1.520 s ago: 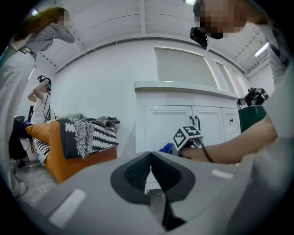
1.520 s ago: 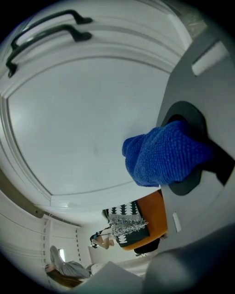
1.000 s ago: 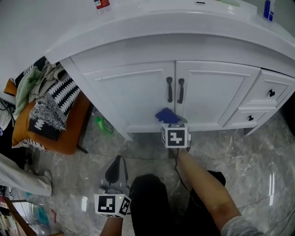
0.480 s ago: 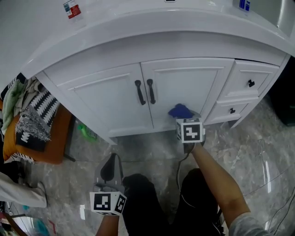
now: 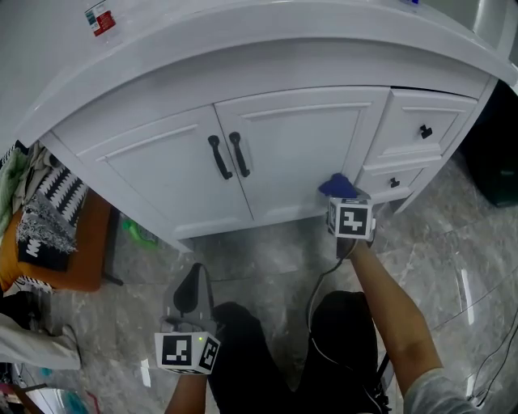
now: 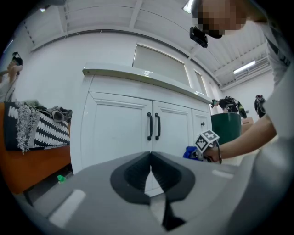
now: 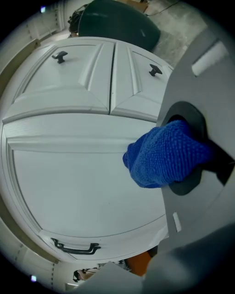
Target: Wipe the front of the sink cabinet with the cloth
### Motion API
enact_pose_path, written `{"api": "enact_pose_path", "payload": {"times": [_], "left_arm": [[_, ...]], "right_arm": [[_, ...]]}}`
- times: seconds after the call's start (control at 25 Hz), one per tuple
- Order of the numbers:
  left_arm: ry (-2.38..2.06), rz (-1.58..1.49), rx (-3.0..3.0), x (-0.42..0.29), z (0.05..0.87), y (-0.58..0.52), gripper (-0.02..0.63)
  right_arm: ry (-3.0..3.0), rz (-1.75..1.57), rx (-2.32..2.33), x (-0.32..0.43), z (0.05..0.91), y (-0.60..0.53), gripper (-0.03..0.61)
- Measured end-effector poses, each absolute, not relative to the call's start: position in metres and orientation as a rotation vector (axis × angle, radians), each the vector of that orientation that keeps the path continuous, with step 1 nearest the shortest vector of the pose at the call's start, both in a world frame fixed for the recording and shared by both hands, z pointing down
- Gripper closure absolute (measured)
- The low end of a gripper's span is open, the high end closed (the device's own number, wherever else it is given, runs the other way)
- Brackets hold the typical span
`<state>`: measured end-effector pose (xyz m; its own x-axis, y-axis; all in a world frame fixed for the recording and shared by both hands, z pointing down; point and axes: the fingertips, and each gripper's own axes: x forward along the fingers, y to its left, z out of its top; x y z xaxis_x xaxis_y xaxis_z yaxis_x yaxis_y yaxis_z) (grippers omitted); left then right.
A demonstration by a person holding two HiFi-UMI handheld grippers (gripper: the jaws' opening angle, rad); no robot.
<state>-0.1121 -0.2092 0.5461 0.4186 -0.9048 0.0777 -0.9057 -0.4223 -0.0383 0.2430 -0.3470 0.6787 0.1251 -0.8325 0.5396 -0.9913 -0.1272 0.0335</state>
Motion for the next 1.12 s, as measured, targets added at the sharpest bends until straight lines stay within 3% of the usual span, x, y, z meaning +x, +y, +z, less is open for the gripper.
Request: {"api": "enact_pose_path", "payload": {"times": [0.48, 0.72, 0.96, 1.12], "left_arm": [[-1.732, 0.146, 2.598, -0.136, 0.552, -0.205, 0.603], [-1.765, 0.139, 2.565, -0.155, 0.554, -0.204, 0.603], [-1.805, 0.108, 2.547, -0.170, 0.545, -0.201, 0.603], [-1.848, 0.098, 2.519, -0.191, 0.542, -0.193, 0.603]], "right_arm": [[-1.640, 0.650, 2.287, 0.222, 0.689, -0.351, 0.510], [-1.653, 0.592, 2.300, 0.176, 0.658, -0.357, 0.514], [-1.858, 0.499, 2.118, 0.081, 0.632, -0.371, 0.512], [-1.833, 0.535, 2.190, 0.069, 0.635, -0.370, 0.527]]}}
